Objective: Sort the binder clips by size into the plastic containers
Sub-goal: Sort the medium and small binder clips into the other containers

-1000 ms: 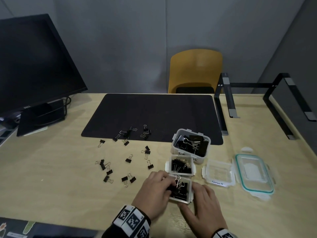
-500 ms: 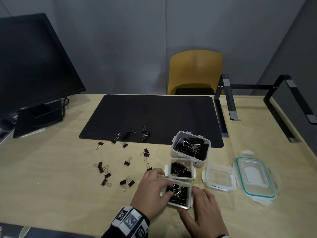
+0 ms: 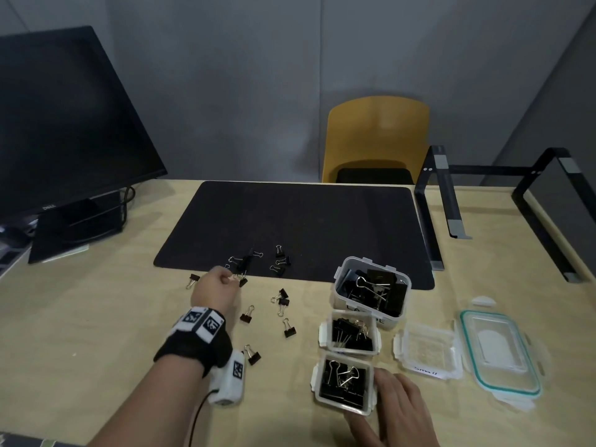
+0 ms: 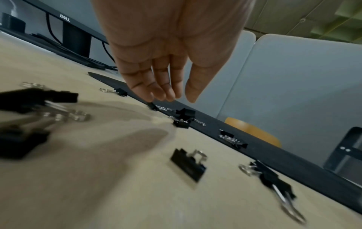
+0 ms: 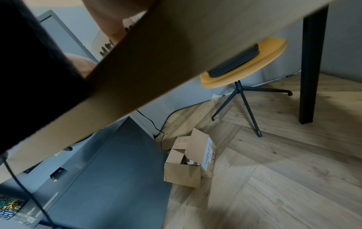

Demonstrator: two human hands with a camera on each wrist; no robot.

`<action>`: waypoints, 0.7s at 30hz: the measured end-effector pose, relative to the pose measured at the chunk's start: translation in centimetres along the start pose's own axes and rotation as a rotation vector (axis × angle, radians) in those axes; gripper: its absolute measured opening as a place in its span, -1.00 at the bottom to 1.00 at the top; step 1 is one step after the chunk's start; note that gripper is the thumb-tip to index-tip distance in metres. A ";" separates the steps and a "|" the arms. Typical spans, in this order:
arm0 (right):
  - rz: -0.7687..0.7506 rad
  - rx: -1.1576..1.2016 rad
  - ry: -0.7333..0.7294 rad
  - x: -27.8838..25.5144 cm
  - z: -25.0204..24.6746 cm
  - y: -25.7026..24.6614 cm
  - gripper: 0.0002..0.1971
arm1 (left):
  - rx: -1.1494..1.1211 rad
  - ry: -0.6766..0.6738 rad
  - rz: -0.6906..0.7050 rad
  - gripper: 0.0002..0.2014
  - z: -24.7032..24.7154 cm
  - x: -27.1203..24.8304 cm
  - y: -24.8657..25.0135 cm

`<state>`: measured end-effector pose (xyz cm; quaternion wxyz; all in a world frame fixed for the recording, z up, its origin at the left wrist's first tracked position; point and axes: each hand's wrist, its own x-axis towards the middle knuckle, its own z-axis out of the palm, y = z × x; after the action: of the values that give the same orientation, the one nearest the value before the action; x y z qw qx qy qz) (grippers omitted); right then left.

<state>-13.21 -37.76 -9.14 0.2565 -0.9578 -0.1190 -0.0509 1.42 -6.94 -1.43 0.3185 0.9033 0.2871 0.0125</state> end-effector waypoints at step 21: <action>0.086 -0.018 -0.104 -0.1 -1.2 -0.5 -0.30 | 0.263 -0.106 0.078 -0.89 3.0 7.1 1.3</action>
<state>-13.49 -37.96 -7.92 0.2435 -0.9656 -0.0907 0.0087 8.58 -5.73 -4.21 0.2112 0.9472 0.2336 -0.0605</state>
